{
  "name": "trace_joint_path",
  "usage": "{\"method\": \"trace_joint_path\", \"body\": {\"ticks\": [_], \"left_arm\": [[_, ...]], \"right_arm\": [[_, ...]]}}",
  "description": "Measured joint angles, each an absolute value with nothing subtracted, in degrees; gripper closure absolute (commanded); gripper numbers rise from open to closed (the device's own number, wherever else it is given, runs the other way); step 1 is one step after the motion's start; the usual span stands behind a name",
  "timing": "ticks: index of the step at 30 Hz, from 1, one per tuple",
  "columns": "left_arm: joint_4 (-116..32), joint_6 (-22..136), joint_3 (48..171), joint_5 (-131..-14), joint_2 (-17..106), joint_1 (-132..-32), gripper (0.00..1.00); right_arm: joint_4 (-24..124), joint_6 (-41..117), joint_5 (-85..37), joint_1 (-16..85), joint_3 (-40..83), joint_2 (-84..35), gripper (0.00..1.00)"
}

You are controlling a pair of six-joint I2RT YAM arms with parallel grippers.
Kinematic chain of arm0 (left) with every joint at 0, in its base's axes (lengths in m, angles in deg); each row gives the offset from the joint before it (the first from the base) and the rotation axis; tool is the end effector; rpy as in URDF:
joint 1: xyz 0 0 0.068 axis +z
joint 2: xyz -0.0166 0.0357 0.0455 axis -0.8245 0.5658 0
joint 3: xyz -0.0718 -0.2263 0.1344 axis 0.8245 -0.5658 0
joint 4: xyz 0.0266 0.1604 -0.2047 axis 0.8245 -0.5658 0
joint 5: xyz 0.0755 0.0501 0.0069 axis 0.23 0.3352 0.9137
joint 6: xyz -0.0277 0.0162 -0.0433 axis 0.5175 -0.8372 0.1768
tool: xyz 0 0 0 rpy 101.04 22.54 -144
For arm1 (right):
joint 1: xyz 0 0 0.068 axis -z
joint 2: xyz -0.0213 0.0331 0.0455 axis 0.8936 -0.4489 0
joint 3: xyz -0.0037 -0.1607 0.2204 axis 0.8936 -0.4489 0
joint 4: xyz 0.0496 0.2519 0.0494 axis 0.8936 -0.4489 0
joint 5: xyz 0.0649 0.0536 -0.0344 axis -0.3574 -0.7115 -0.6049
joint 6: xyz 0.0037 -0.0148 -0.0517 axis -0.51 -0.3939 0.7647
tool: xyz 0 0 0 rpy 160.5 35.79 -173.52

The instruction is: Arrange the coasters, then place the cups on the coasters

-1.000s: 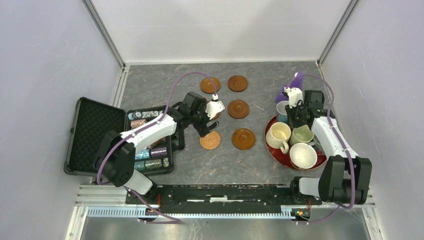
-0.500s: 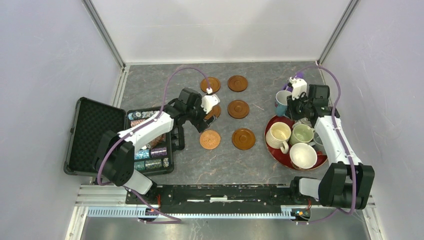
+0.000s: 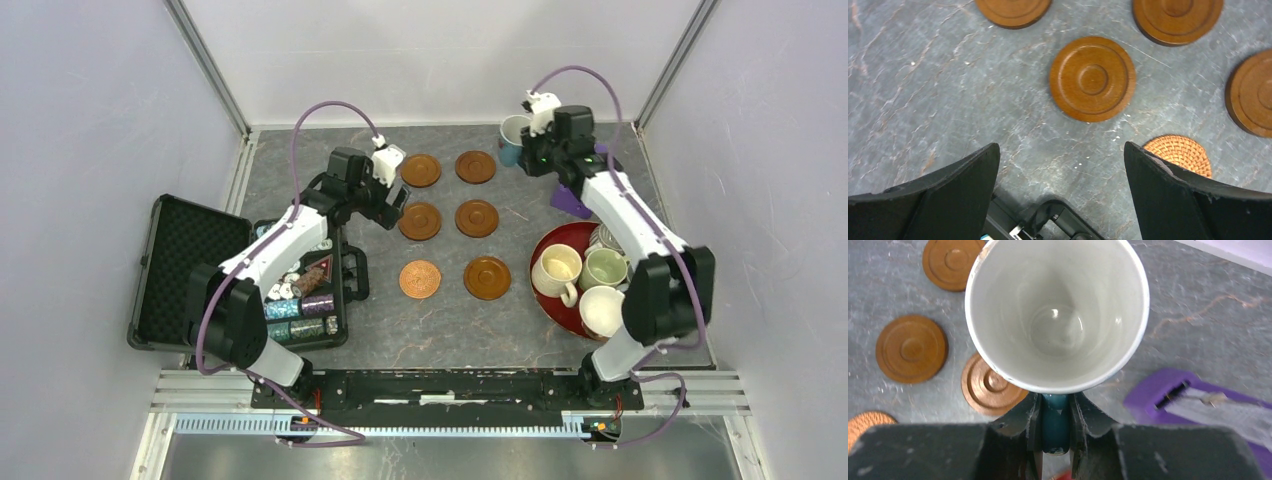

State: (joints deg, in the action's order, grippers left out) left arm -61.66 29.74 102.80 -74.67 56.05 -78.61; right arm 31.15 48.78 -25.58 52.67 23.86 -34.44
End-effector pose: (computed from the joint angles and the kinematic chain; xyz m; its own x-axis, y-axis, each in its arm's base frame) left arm 0.3097 -0.1390 0.2756 -0.4189 0.4642 -0.7804 0.6510 0.7527 0.0982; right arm 0.3620 0.0739 0.3224 -0.5017 -0.1604 -0.8501 -0.3518 0.9356 0.0310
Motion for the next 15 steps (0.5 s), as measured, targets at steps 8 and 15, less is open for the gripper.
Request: {"method": "trace_joint_path", "body": {"ticks": [8, 15], "left_arm": [[-61.75, 31.31, 103.34, -72.23, 55.94, -74.28, 0.00], [-61.94, 31.33, 103.19, -71.37, 54.06, -73.12, 0.00]], "right_arm": [[33.97, 43.20, -20.93, 46.42, 37.37, -50.77, 1.00], [34.36, 46.02, -23.25, 45.98, 44.27, -60.21, 1.00]]}}
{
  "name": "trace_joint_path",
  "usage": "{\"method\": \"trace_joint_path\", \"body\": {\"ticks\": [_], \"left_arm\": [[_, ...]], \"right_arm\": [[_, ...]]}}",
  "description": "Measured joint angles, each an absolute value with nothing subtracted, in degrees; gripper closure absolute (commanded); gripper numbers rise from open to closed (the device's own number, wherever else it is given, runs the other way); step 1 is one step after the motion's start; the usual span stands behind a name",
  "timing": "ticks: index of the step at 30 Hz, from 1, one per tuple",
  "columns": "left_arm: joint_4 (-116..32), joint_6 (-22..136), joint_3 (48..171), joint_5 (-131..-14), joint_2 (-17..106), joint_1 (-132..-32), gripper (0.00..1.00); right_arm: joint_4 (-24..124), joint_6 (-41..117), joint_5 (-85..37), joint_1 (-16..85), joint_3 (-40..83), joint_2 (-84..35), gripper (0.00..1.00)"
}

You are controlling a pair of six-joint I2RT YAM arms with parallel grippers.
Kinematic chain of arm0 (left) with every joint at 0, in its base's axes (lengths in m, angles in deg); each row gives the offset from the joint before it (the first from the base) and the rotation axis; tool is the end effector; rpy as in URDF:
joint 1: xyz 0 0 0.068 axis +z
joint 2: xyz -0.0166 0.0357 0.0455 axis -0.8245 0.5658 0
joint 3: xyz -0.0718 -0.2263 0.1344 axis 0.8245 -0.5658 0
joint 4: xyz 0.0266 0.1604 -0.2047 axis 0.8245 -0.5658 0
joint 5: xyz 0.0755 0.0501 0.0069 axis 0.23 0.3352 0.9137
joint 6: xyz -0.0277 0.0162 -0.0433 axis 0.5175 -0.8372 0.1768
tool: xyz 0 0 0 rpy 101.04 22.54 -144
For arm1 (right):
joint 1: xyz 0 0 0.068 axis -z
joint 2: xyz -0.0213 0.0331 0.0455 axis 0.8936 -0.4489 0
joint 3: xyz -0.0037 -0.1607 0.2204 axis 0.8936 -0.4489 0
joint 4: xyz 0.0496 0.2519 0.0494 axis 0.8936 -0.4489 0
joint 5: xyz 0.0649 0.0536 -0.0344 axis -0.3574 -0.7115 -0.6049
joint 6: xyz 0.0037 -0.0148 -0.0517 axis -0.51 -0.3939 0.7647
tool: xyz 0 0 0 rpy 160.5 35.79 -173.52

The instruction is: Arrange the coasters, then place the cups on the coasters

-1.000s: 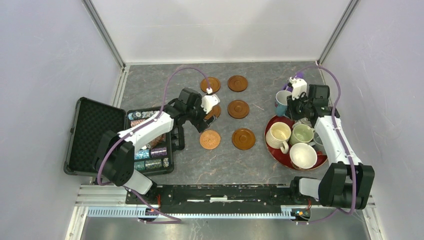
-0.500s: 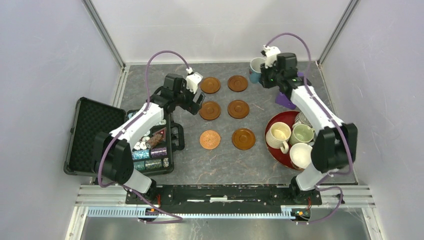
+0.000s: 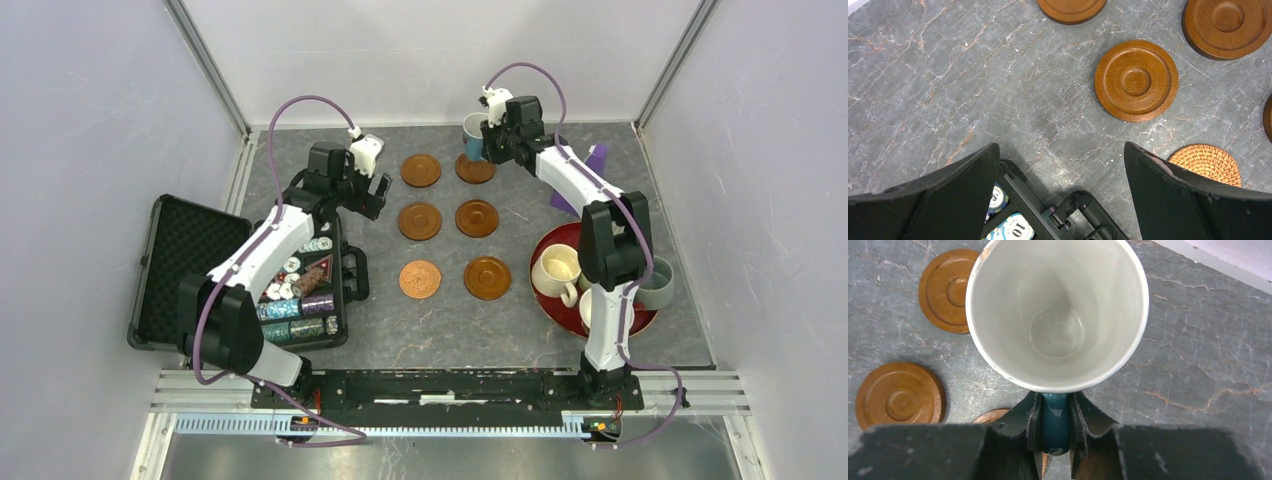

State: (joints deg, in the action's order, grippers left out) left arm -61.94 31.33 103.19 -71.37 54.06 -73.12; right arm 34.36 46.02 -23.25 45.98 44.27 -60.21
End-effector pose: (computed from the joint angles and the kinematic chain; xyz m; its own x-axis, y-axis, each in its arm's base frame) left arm 0.3172 -0.1052 0.2883 -0.4593 0.3958 -0.7952 0.5206 0.8453 0.1201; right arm 0.4577 0.1474 0.2670 -0.5316 -0.1844 -0.8267 -0.4021 0.9139 0.0547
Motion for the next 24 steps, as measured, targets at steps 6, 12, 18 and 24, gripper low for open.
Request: {"method": "trace_joint_path", "body": {"ticks": [6, 12, 18, 24], "left_arm": [[-61.94, 31.38, 103.02, -71.26, 53.34, -72.91, 0.00], [-62.21, 31.38, 102.99, -71.22, 53.34, -72.88, 0.00], [-62.42, 31.38, 102.99, -71.24, 53.34, -72.86, 0.00], [-62.93, 31.42, 102.99, -71.24, 53.36, -72.86, 0.00]], "right_arm": [[34.01, 50.59, -28.29, 46.51, 46.87, -64.27, 1.00], [33.01, 53.80, -30.59, 46.62, 49.65, -66.42, 1.00], [31.80, 55.22, -30.74, 46.99, 53.04, -68.64, 1.00], [31.65, 55.38, -31.73, 48.50, 53.04, -70.17, 1.00]]}}
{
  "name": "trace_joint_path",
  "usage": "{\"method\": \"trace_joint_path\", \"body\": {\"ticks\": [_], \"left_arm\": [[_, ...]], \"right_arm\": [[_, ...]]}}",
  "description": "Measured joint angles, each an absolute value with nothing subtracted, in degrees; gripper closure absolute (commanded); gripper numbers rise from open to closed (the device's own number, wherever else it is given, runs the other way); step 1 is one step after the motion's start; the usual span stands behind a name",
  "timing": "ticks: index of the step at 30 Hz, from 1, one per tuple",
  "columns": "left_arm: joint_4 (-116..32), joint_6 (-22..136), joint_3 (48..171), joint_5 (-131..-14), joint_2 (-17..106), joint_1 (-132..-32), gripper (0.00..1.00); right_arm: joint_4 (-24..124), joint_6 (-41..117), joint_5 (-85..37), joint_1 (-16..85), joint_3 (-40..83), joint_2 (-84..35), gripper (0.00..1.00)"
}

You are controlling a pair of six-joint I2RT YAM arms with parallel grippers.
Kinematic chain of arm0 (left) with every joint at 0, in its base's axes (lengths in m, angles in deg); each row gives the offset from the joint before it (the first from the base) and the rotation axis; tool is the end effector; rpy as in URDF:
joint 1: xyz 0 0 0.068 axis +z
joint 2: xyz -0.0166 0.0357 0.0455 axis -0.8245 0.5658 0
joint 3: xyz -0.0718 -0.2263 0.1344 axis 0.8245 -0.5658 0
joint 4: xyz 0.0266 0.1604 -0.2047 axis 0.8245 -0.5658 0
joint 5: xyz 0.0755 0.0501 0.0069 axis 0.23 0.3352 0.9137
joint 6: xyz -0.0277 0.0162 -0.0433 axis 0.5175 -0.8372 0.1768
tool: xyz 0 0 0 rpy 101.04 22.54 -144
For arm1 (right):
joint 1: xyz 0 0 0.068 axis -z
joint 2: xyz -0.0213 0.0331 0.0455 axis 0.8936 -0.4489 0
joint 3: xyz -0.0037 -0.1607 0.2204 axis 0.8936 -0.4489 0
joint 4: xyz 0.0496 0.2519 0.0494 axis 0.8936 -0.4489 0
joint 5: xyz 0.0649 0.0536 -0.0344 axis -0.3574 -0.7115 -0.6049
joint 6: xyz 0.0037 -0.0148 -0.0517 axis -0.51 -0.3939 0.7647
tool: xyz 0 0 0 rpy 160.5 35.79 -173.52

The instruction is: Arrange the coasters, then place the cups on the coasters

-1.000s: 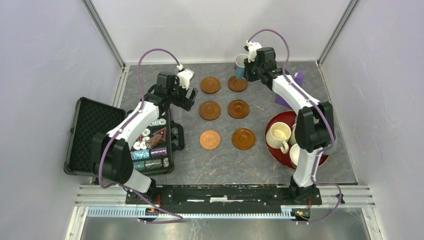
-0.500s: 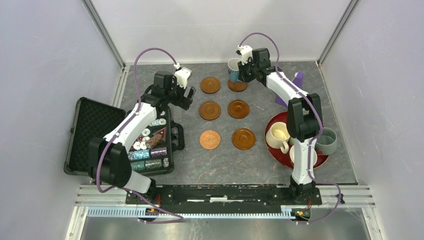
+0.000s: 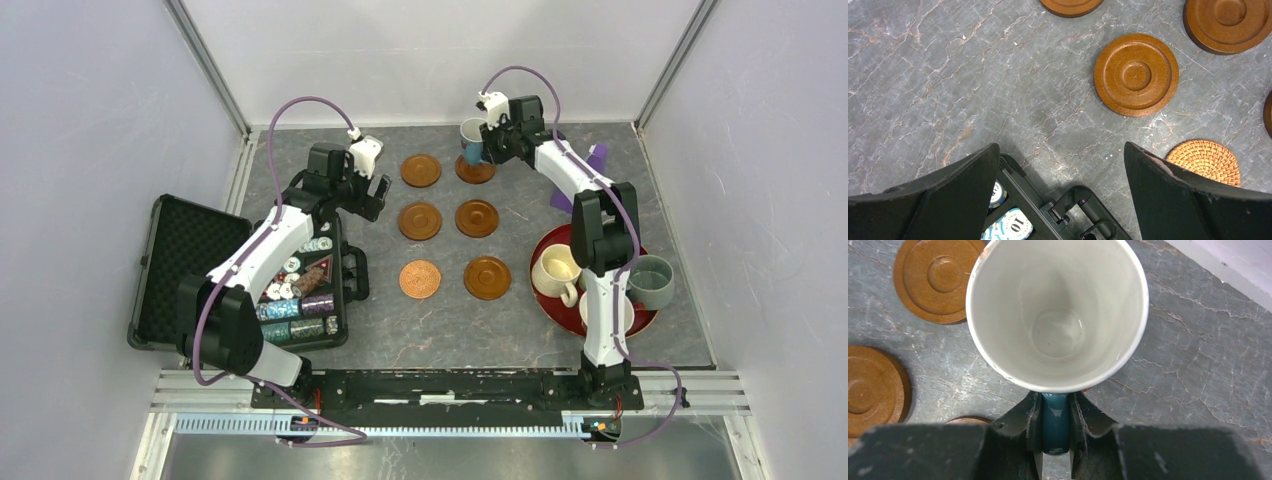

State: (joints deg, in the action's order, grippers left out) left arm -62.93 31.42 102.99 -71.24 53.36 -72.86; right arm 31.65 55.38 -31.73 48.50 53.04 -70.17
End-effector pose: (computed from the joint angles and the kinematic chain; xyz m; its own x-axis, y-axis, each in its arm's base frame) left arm 0.3143 -0.1026 0.2895 -0.4687 0.3946 -0.7903 0.5154 0.8488 0.1181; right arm 0.4945 0.1406 0.2322 -0.5077 -0.3138 -0.8023 -0.5503 0.8347 0.0217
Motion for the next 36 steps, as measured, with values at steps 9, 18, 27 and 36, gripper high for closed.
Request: {"method": "trace_joint_path", "body": {"ticks": [9, 18, 27, 36], "left_arm": [[-63.71, 31.86, 103.04, -71.24, 53.36, -72.86, 0.00], [-63.71, 31.88, 103.04, -71.24, 53.40, -72.86, 0.00], [-63.71, 31.90, 103.04, -71.24, 53.47, -72.86, 0.00], [-63.74, 31.90, 103.06, -71.24, 54.01, -72.86, 0.00]], "right_arm": [[31.78, 55.57, -33.39, 50.01, 53.04, -71.79, 0.98], [31.96, 55.94, -34.44, 49.92, 53.04, -72.71, 0.94], [31.80, 56.47, -34.24, 49.90, 53.02, -73.48, 0.92], [33.01, 56.47, -34.22, 49.94, 52.08, -73.48, 0.59]]}}
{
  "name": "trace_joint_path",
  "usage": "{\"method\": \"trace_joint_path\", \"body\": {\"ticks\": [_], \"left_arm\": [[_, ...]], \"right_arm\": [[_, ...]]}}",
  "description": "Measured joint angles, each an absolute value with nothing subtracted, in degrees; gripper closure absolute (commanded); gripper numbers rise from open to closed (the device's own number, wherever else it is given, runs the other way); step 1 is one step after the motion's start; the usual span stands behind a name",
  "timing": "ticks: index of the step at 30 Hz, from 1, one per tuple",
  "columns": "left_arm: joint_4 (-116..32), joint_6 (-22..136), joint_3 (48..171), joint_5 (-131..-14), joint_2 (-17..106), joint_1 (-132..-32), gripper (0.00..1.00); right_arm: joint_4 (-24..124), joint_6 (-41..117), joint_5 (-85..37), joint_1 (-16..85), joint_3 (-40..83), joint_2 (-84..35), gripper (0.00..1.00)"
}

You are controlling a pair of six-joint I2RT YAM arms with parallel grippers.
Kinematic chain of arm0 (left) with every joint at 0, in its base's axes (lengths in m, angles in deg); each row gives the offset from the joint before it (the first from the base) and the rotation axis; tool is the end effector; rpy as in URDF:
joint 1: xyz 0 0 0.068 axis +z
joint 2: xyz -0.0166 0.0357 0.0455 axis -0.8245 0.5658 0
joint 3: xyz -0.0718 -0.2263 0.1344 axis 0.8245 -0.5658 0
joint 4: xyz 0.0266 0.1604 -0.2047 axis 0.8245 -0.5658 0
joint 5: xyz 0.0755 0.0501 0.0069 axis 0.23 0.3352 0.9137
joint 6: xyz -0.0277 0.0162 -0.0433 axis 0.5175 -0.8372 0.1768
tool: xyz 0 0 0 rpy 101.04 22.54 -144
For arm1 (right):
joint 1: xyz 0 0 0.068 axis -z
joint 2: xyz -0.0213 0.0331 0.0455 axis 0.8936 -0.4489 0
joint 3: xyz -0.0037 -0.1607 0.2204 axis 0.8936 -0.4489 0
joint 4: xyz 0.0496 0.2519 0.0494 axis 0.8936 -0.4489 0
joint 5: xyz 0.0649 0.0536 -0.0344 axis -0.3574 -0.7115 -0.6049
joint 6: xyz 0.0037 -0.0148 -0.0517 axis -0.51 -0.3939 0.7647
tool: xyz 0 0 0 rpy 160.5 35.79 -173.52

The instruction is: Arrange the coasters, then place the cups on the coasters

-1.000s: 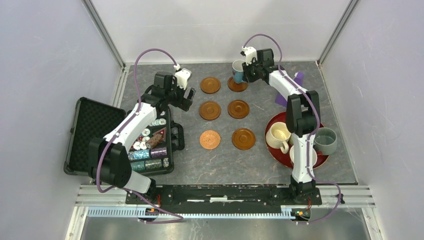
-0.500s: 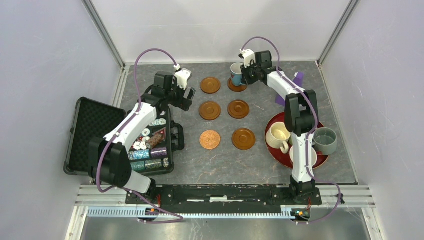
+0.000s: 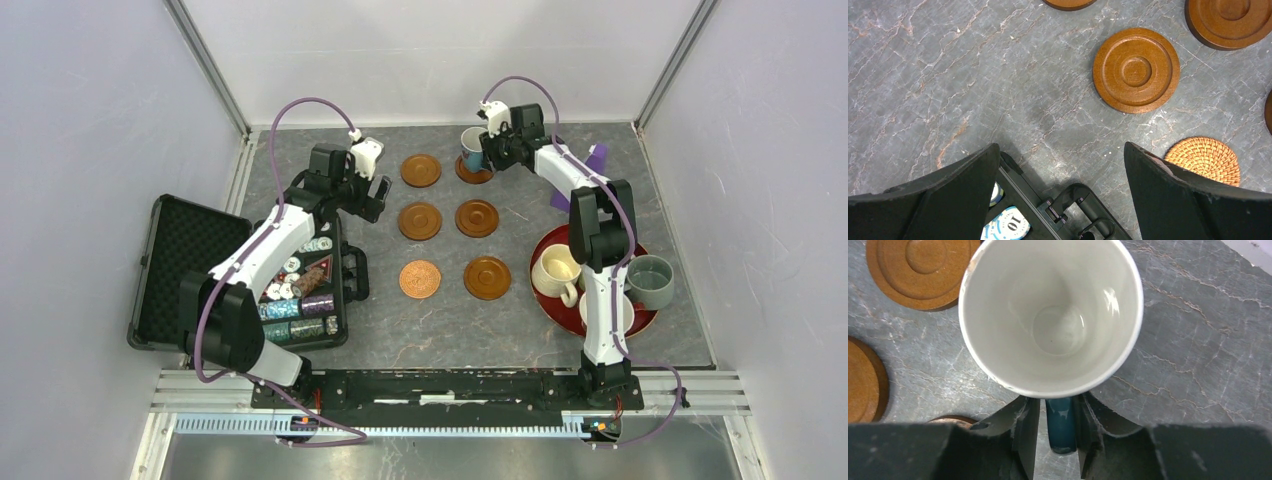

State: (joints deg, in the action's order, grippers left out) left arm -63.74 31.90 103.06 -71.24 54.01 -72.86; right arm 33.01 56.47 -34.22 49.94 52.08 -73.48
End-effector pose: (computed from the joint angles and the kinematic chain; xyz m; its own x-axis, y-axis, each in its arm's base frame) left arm 0.3153 -0.1029 0.2851 -0.4912 0.3932 -0.7773 0.5139 0.8513 0.1058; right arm 0.5029 0.1309 0.2002 -0.5388 -0.3224 -0.7783 -0.5651 0.8235 0.0500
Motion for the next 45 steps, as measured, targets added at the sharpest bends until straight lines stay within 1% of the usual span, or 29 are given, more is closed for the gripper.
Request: {"method": "trace_joint_path", "body": {"ticks": [6, 11, 15, 17, 19, 20, 27, 31, 34, 37, 40, 43, 45], "left_arm": [[-63.85, 31.88, 103.17, -71.26, 54.19, -72.86, 0.00], [-63.91, 31.90, 103.26, -71.26, 54.19, -72.86, 0.00], [-64.09, 31.90, 103.26, -71.29, 54.19, -72.86, 0.00], [-64.11, 31.90, 103.26, -71.31, 54.19, -72.86, 0.00], [-64.13, 31.90, 103.28, -71.37, 54.19, -72.86, 0.00], [-64.13, 31.88, 103.28, -71.40, 54.19, -72.86, 0.00], [-64.11, 31.88, 103.37, -72.33, 54.21, -72.86, 0.00], [-63.87, 31.86, 103.34, -73.58, 54.21, -72.86, 0.00], [-63.26, 31.86, 103.06, -74.28, 54.21, -72.86, 0.00], [-62.93, 31.88, 102.27, -75.35, 54.21, -72.86, 0.00], [-62.69, 31.88, 101.59, -76.40, 54.23, -72.86, 0.00], [-62.12, 31.90, 101.27, -77.19, 54.47, -72.86, 0.00], [-61.81, 31.90, 101.07, -77.93, 54.71, -72.86, 0.00]], "right_arm": [[34.38, 56.73, -34.26, 49.94, 51.31, -73.45, 0.51], [35.11, 56.91, -34.46, 49.94, 49.61, -73.06, 0.42], [35.08, 57.06, -34.70, 49.94, 47.46, -71.57, 0.28], [34.84, 57.30, -34.81, 49.96, 46.44, -70.33, 0.19], [34.78, 57.43, -34.92, 49.96, 45.54, -68.86, 0.06], [34.67, 57.56, -35.03, 50.01, 44.93, -67.84, 0.02], [29.66, 60.08, -36.58, 51.62, 42.61, -58.18, 0.02], [25.09, 63.29, -38.41, 54.31, 39.33, -49.43, 0.04], [21.53, 65.74, -39.29, 56.58, 33.61, -40.93, 0.08], [17.77, 67.81, -39.29, 58.57, 24.38, -29.94, 0.09], [14.25, 69.08, -38.28, 58.46, 15.01, -18.85, 0.11], [10.84, 69.45, -36.64, 57.98, 7.01, -9.35, 0.18], [8.88, 69.52, -35.70, 57.96, 3.55, -5.65, 0.22]]}}
